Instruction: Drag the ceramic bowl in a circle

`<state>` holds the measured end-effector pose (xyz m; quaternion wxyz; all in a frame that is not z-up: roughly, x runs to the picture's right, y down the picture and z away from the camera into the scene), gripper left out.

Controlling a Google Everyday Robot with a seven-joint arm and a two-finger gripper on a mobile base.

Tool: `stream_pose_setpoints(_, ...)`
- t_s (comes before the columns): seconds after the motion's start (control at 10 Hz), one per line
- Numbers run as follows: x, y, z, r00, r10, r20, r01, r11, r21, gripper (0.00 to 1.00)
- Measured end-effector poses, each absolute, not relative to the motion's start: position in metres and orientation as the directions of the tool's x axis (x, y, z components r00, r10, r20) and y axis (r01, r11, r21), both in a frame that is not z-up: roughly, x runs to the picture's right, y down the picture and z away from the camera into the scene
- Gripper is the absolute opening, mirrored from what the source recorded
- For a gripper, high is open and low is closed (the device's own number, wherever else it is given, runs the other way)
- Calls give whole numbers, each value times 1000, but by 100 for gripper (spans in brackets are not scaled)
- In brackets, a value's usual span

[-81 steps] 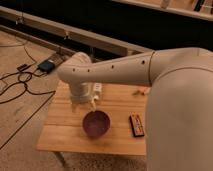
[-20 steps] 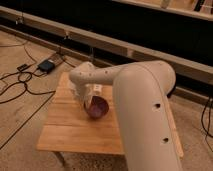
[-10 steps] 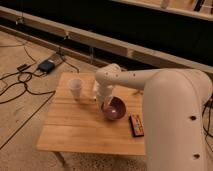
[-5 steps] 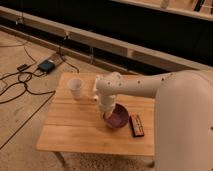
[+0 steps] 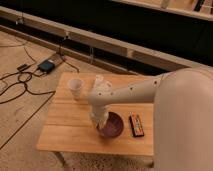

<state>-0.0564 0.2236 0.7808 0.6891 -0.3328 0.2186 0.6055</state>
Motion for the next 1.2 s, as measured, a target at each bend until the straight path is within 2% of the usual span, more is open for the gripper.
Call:
stream_pose_setpoints(0.6,-123,228,759,344,668,-660,-937,199,-286,0)
stream_pose_setpoints(1.0,-159,203,779,397,678,-619,-916,246,-317,0)
stream_pose_setpoints(1.2,-158,177,795,376,705,-601,-924,236,-301,0)
